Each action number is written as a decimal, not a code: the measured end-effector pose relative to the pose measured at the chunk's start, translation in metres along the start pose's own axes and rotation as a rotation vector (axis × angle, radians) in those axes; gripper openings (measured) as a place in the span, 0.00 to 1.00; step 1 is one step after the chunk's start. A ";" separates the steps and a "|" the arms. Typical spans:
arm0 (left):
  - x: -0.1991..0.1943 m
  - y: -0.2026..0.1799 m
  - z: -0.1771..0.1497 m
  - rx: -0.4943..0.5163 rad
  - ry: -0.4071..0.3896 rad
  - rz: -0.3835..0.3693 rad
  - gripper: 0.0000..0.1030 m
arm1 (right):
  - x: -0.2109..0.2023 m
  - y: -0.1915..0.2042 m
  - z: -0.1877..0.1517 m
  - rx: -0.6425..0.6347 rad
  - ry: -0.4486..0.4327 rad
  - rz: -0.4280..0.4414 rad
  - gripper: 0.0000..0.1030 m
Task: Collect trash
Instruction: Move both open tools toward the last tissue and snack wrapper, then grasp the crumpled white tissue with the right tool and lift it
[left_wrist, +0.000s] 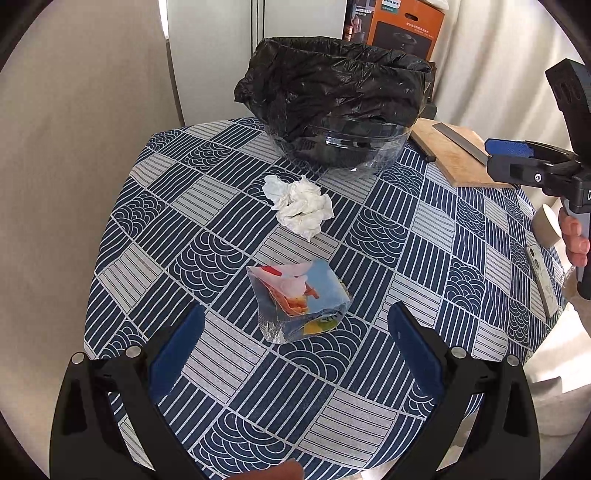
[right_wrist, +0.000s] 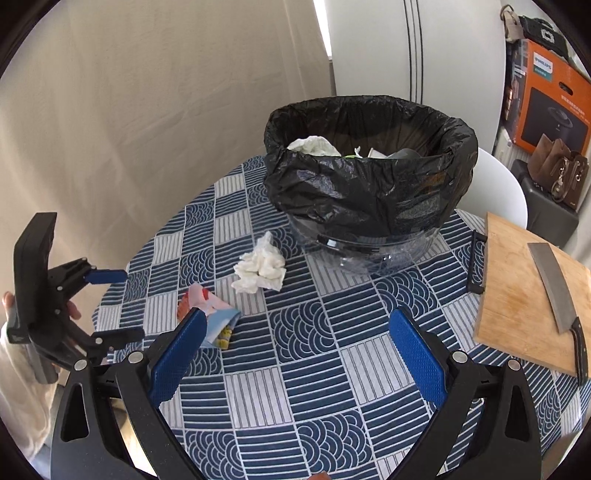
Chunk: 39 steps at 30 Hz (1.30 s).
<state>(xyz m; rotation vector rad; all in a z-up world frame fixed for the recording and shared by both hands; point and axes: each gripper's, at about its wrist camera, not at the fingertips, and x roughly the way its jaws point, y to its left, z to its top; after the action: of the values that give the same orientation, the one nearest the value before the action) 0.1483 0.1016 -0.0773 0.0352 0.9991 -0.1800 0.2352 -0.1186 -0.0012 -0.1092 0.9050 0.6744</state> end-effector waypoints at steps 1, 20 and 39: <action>0.003 0.001 -0.002 -0.005 0.000 0.004 0.94 | 0.007 0.002 0.000 -0.001 0.011 0.010 0.92; 0.052 0.016 -0.054 -0.170 0.015 0.066 0.94 | 0.167 0.037 0.002 -0.090 0.202 0.036 0.92; 0.064 0.017 -0.071 -0.136 0.111 0.043 0.94 | 0.208 0.056 0.013 -0.200 0.167 -0.061 0.32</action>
<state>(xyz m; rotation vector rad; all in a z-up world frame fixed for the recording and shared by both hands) 0.1261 0.1181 -0.1705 -0.0579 1.1184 -0.0715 0.3009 0.0331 -0.1397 -0.3745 0.9884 0.7051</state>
